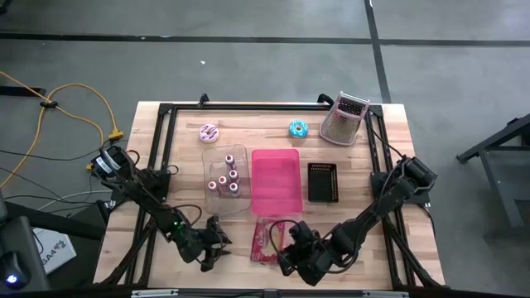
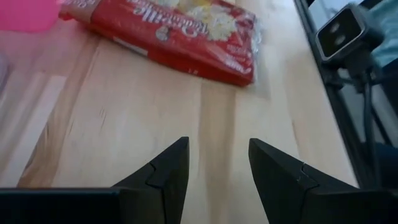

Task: Pick & Place Food Item
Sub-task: Put the red popcorn pack into the pink bin

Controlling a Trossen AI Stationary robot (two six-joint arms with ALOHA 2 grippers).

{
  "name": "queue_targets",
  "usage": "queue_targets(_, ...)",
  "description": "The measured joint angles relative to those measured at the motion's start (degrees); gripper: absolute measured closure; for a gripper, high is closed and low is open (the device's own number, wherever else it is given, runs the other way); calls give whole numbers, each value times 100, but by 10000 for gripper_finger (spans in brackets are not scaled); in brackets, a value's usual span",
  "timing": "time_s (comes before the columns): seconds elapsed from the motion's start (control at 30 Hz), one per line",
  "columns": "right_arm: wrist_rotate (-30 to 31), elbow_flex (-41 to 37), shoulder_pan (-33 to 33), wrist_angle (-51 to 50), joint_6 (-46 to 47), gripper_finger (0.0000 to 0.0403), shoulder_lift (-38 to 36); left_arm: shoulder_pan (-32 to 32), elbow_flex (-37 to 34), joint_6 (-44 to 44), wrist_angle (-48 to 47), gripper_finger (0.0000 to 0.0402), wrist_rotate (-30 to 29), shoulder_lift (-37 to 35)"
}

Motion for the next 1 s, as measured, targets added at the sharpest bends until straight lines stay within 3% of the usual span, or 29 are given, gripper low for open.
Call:
queue_targets(0.53, 204, -16, 392, -855, 1485, 232, 188, 0, 2, -600, 504, 241, -101, 0)
queue_targets(1.0, 339, -37, 483, -844, 1309, 253, 692, 227, 2, -1795, 748, 241, -405, 21)
